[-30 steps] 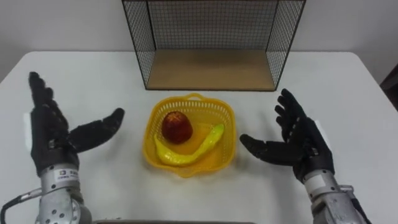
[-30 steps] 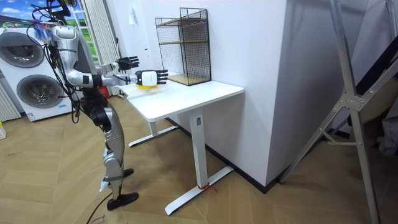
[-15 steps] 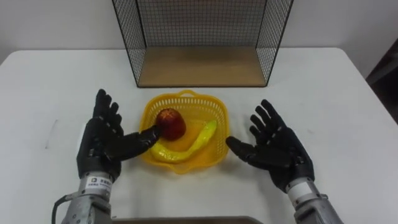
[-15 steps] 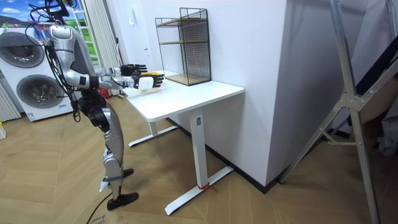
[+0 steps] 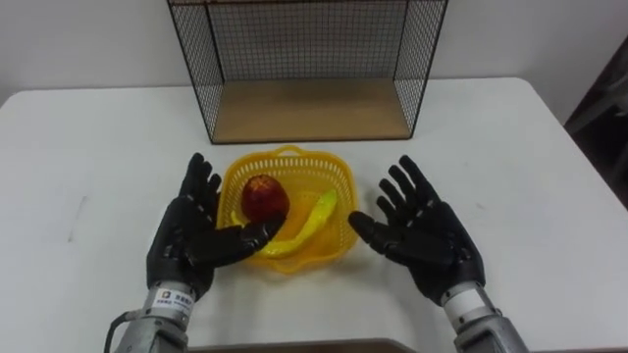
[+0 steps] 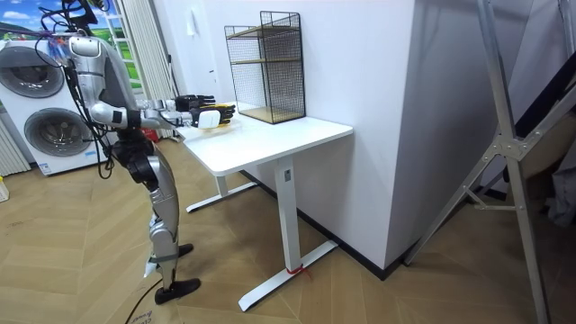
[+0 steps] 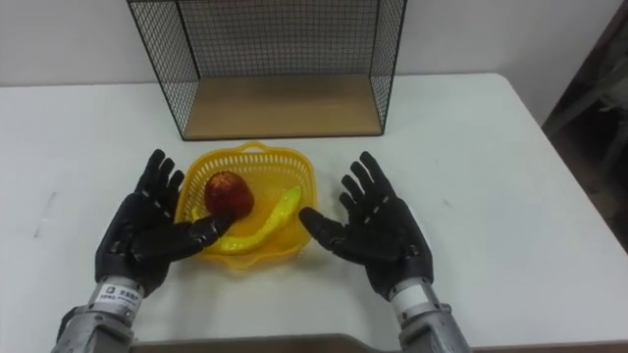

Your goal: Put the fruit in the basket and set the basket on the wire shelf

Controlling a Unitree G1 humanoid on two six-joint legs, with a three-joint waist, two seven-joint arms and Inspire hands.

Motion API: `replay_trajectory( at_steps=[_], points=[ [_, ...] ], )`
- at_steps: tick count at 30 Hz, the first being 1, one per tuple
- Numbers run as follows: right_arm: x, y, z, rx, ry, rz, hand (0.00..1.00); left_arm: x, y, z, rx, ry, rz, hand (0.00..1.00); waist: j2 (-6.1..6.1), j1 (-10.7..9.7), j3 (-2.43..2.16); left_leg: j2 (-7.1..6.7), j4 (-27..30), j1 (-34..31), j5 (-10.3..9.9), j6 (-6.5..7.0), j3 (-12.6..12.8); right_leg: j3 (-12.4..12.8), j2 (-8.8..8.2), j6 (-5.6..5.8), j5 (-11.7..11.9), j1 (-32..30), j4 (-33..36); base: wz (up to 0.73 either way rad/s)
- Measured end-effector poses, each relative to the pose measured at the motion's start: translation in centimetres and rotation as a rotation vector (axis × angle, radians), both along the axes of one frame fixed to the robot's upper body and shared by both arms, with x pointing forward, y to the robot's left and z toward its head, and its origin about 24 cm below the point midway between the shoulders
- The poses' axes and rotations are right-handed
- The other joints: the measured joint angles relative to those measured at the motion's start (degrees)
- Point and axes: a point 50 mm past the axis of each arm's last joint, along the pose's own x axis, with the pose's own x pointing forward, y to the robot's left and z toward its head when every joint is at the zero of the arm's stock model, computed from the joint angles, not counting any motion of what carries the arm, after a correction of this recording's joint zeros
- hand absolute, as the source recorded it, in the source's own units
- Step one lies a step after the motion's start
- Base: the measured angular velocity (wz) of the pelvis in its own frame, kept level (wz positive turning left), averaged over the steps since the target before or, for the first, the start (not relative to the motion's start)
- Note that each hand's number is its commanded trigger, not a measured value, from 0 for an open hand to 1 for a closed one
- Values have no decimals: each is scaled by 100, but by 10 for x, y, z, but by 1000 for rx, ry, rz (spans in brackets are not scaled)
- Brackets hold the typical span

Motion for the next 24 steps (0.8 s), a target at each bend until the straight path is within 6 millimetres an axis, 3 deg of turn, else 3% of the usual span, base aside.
replay_trajectory(
  at_steps=[11, 24],
  points=[
    [-1, 8, -4, 18, 20, 31, 0, -6, -5, -19, -20, 89, -10, 0, -10, -4, 8, 0, -49, 21, 1, 1, 77, 78, 0, 0, 0, -4, -1, -3],
    [8, 11, -2, 35, 8, 41, 0, -7, -11, -20, -48, 95, -28, 0, -34, 13, 20, 2, -77, 50, 2, 2, 108, 114, 1, 1, 0, -37, 7, 0]
  ],
)
